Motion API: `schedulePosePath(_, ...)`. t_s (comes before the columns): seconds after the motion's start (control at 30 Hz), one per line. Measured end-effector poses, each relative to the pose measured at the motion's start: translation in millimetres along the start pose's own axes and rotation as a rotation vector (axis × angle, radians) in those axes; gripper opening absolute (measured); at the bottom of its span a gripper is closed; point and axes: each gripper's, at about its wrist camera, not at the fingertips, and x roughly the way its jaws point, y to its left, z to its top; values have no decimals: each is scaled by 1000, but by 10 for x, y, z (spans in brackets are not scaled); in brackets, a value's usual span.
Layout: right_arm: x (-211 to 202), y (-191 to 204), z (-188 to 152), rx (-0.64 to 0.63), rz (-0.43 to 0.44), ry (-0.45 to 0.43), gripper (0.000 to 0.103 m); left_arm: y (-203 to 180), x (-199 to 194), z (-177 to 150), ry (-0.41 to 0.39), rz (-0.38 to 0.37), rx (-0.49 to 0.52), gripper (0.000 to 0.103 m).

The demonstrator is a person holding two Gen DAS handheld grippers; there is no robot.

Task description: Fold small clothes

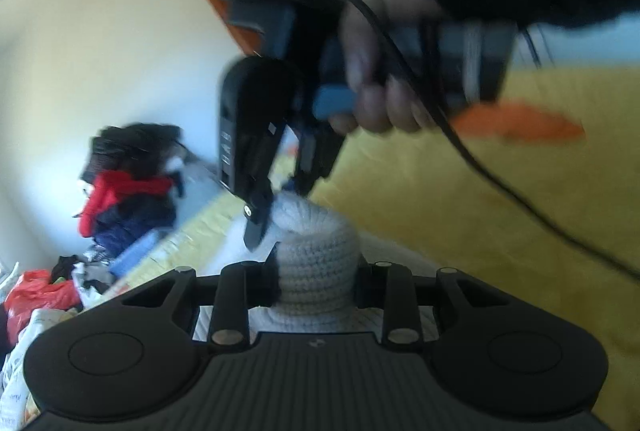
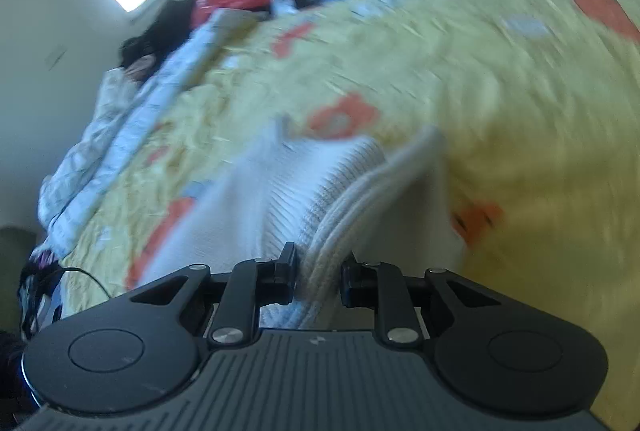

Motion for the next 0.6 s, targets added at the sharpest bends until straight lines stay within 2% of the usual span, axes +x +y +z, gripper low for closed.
schedulePosePath(0.07,38,-183,-143,62,27,-18,26,-131,43,-80,-1,2,49,32)
schedulePosePath(0.1,47,-250,-183,92,48,-36,35,-180,24,-126,-26,17,85,32)
schedulePosePath(0.13,51,-286,-217,117,60,-50,47,-175,8,-150,-45,19,101,34)
schedulePosePath(0.17,36,-327,-244,143,71,-69,53,-102,-10,-175,-65,5,104,36)
schedulePosePath(0.27,-196,-476,-259,228,91,-201,60,101,-227,-260,-128,-32,139,57)
schedulePosePath(0.33,-371,-457,-245,246,72,-289,59,258,-519,-407,-220,-15,150,89)
schedulePosePath(0.4,-481,-314,-199,189,62,-319,59,428,-773,-624,-302,15,132,98)
schedulePosePath(0.43,-491,-241,-178,162,77,-310,59,497,-848,-719,-306,14,119,98)
schedulePosePath(0.5,-397,-39,-98,96,100,-253,65,586,-896,-883,-205,34,85,99)
schedulePosePath(0.6,-119,146,37,12,38,-159,66,690,-722,-1121,-4,96,26,98)
